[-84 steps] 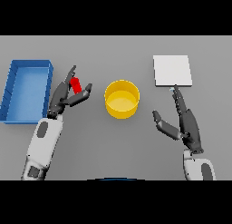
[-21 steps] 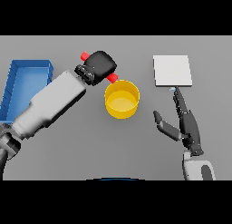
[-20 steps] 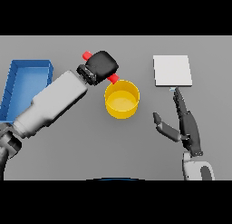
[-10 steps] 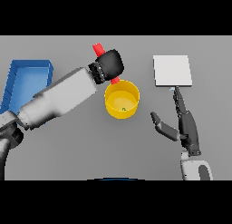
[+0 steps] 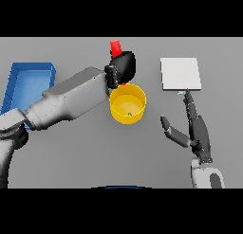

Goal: Pick up the red beaker and tilt it to pour out 1 green nut into yellow bowl. Pick up the yellow bowl and place it on the metallic measuring scale.

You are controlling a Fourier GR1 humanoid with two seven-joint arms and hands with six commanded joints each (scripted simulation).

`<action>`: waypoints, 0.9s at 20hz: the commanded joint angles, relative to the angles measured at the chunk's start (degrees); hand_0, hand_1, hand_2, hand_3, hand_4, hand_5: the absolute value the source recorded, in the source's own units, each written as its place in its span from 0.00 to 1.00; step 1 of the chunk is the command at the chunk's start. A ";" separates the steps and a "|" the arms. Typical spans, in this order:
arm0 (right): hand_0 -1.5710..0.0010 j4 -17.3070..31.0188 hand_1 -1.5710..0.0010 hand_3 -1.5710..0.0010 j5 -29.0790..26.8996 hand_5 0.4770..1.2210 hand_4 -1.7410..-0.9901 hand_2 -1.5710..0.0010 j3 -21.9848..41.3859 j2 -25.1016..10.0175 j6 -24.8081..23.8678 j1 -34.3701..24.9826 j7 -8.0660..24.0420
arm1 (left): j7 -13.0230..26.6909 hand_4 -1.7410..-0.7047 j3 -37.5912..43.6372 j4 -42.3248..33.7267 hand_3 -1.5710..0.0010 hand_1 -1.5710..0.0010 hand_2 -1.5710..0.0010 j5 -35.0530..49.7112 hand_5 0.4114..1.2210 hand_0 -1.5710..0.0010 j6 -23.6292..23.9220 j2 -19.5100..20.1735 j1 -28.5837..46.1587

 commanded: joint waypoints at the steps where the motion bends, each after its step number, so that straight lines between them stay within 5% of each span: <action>1: 1.00 0.25 1.00 1.00 0.45 0.13 0.82 1.00 0.27 0.24 -0.25 0.18 -0.31 | -0.51 0.01 -0.92 0.34 0.00 0.00 0.00 -1.09 1.00 0.00 0.84 0.04 -0.83; 7: 1.00 0.45 1.00 1.00 1.64 0.11 0.81 1.00 0.55 0.41 -0.98 -0.55 0.40 | -5.00 0.01 1.99 4.39 0.00 0.00 0.00 -1.90 1.00 0.00 0.46 2.15 -14.04; 12: 1.00 1.11 1.00 1.00 -0.52 0.11 0.85 1.00 0.45 0.25 0.90 -1.06 -0.65 | 0.24 0.02 13.81 14.35 0.00 0.00 0.00 4.33 1.00 0.00 2.60 6.00 -19.71; 18: 1.00 1.95 1.00 1.00 -1.61 0.14 0.83 1.00 0.28 -0.39 1.99 -2.18 -1.61 | 8.08 0.00 41.36 25.99 0.03 0.00 0.00 27.51 1.00 0.00 -1.49 15.41 -18.94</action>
